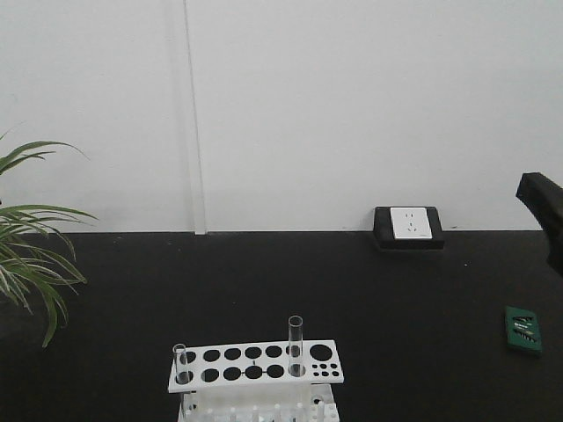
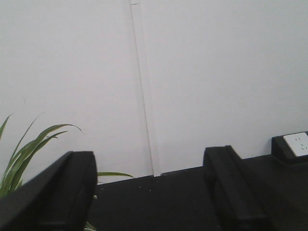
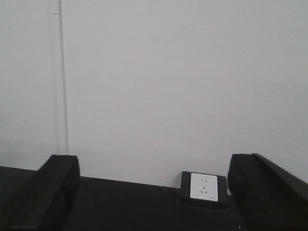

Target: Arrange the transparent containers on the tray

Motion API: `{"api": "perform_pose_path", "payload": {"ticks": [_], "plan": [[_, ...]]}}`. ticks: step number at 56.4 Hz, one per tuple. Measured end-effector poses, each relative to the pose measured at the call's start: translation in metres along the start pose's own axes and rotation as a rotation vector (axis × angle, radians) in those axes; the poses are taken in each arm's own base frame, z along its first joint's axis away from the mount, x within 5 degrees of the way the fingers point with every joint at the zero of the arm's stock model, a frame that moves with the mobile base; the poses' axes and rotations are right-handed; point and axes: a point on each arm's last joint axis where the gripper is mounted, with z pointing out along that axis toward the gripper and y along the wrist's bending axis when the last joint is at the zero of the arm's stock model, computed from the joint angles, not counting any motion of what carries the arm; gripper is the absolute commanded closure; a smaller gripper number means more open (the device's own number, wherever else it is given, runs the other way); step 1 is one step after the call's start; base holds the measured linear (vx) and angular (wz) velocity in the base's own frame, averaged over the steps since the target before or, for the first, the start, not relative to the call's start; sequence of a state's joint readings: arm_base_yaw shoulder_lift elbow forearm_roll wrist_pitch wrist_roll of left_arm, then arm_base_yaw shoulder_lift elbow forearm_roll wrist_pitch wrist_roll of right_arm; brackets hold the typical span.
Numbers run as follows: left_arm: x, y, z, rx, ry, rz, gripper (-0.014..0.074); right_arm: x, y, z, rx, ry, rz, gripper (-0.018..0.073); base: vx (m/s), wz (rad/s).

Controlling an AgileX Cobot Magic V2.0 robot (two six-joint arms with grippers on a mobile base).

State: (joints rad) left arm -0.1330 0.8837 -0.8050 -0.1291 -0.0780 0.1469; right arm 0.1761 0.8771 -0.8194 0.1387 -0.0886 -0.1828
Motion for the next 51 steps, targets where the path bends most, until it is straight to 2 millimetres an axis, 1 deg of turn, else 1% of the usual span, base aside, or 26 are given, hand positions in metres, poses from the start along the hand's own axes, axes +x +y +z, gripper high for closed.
{"api": "perform_pose_path", "payload": {"ticks": [7, 11, 16, 23, 30, 37, 46, 51], "plan": [[0.008, 0.0, 0.008, -0.001, 0.04, -0.024, 0.0001, 0.0, 0.0, 0.0, 0.001, -0.005, 0.0, -0.0144, 0.0, 0.0], [0.02, 0.0, 0.014, -0.002, 0.079, -0.03, 0.0011, 0.0, 0.0, 0.0, 0.0, -0.001, 0.0, -0.0123, 0.0, 0.0], [0.041, 0.0, 0.02, -0.006, 0.135, -0.04, 0.0019, 0.001, 0.0, 0.0, -0.003, 0.016, 0.0, -0.0089, 0.0, 0.0], [0.08, -0.003, 0.022, -0.005, 0.21, -0.055, 0.0021, 0.004, 0.001, 0.0, -0.009, 0.047, 0.0, -0.0032, 0.0, 0.0], [0.123, -0.015, 0.015, 0.04, 0.274, -0.041, 0.0021, 0.006, 0.001, 0.0, -0.012, 0.065, 0.0, 0.0022, 0.0, 0.0], [0.153, -0.033, 0.012, 0.129, 0.314, 0.007, 0.0021, 0.007, 0.001, 0.0, -0.014, 0.074, 0.0, 0.0055, 0.0, 0.0], [0.175, -0.053, 0.023, 0.25, 0.292, 0.057, 0.0021, 0.007, 0.001, 0.0, -0.014, 0.076, 0.0, 0.0065, 0.0, 0.0], [0.185, -0.059, 0.031, 0.286, 0.255, 0.046, 0.0021, 0.007, 0.001, 0.0, -0.014, 0.076, 0.0, 0.0065, 0.0, 0.0]]}}
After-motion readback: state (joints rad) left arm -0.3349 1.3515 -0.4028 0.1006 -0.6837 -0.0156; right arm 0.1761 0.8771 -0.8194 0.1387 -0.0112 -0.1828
